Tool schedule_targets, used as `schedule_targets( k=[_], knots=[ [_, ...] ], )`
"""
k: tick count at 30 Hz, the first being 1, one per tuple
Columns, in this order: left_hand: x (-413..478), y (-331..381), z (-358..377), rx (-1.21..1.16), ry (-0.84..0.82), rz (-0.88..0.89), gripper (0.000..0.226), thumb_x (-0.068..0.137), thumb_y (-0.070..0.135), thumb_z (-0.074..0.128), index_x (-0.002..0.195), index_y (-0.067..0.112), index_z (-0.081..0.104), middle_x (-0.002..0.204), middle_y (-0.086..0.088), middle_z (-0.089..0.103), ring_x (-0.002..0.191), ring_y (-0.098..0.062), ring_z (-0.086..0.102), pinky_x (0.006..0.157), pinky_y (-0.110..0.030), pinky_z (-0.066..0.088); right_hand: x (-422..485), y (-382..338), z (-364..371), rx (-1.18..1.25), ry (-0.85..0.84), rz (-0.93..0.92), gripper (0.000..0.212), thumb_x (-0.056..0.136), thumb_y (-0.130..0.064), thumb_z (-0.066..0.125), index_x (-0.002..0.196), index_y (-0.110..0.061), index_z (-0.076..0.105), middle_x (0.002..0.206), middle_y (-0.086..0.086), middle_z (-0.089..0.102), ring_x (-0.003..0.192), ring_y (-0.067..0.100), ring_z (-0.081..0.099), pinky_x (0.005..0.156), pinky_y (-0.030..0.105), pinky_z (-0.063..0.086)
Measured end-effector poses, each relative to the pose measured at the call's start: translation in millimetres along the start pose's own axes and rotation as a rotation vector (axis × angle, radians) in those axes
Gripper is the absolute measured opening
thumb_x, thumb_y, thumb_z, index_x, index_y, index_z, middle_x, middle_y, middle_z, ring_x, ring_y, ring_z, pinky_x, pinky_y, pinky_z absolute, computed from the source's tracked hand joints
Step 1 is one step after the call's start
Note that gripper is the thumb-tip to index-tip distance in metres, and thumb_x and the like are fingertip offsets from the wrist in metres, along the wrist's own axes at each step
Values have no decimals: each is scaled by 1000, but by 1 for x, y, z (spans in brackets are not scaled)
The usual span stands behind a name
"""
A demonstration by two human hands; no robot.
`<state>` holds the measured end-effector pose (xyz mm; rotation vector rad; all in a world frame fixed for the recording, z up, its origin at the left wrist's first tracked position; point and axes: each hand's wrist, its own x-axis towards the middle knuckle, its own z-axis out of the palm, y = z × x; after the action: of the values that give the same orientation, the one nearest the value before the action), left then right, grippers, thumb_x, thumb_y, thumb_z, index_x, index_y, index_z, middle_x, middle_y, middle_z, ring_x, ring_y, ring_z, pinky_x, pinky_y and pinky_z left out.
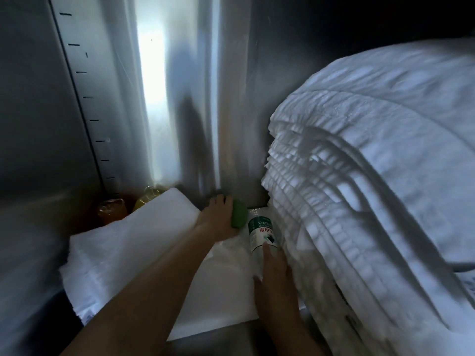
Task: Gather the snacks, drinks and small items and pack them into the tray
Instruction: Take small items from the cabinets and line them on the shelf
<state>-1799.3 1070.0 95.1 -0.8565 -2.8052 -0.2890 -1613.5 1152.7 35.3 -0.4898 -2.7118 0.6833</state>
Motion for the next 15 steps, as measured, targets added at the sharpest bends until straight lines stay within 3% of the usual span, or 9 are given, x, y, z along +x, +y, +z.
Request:
schedule_targets(
  k=[2, 6, 11, 15],
  knots=[
    [-11, 2, -5, -130, 110, 25, 87, 69, 47, 75, 137, 15, 31, 137, -13, 33, 127, -30, 32, 97, -45, 43, -8, 3, -5, 21, 30, -37, 68, 95, -28, 46, 150, -26, 6, 157, -1, 3, 142, 19, 13, 115, 30, 18],
    [-45, 11, -22, -484, 359, -20, 88, 60, 44, 85, 133, 19, 43, 130, -11, 39, 120, -26, 37, 99, -36, 38, -28, 5, -14, 42, 21, -81, 67, 97, -27, 42, 150, -23, 1, 158, -1, -7, 145, 16, 4, 116, 26, 12],
    [-96, 12, -46, -505, 521, -71, 88, 56, 39, 87, 132, 26, 44, 128, -5, 40, 114, -18, 31, 90, -26, 29, -49, -2, -27, 284, 130, -199, 59, 93, -14, 54, 143, -25, 24, 155, -4, 9, 143, 15, 13, 116, 25, 14],
    [-143, 14, -65, -393, 540, -92, 88, 58, 40, 86, 134, 27, 42, 129, -3, 41, 116, -15, 28, 88, -24, 31, -63, -11, -36, 391, 271, -307, 66, 88, -7, 62, 135, -33, 24, 149, -8, 16, 139, 13, 21, 113, 29, 23]
  ],
)
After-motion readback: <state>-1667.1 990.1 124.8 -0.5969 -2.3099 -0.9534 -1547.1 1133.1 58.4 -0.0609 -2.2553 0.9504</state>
